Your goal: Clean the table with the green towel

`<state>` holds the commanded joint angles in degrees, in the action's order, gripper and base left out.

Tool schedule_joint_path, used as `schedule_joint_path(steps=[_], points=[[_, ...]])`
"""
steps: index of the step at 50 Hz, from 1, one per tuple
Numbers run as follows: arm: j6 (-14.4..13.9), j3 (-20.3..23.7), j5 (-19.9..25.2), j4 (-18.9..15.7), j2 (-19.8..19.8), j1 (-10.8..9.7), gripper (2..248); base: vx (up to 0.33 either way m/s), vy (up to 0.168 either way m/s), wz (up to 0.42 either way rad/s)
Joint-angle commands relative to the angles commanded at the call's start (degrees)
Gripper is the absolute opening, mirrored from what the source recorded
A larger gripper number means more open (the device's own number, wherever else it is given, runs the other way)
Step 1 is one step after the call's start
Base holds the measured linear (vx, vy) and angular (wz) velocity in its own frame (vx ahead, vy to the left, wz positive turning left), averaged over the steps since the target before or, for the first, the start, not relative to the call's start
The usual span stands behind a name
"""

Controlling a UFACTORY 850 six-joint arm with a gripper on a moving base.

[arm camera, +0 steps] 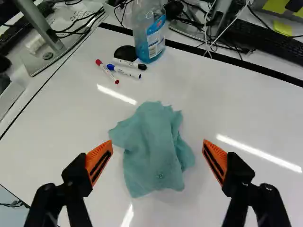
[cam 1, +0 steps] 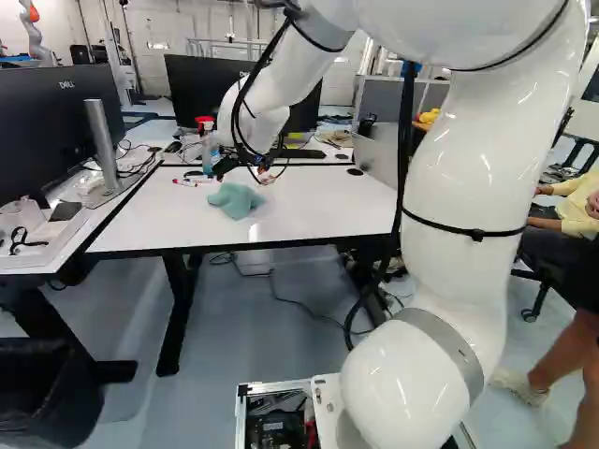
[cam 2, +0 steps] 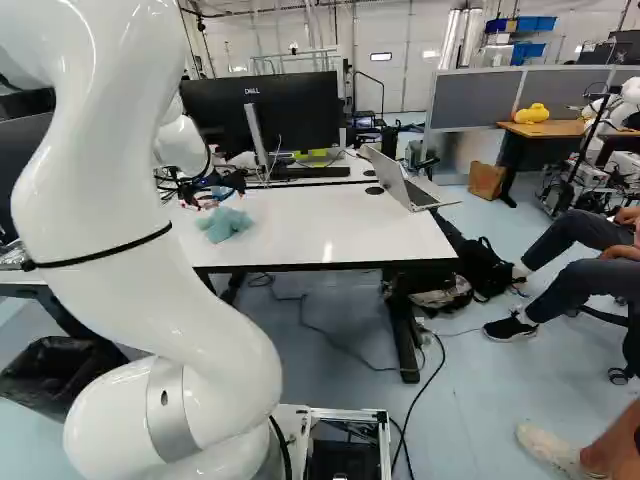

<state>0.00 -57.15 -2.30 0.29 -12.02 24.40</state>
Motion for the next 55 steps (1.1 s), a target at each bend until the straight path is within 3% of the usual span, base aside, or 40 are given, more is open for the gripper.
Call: schedule_joint_path(steps=[28,55], points=[[0.0,10.1,10.1,-0.1,5.4,-4.7,247,0.0,0.0,0.0],[0.0,24.4,24.5,-0.1,13.1,-11.4,247,0.0,0.0,0.0]])
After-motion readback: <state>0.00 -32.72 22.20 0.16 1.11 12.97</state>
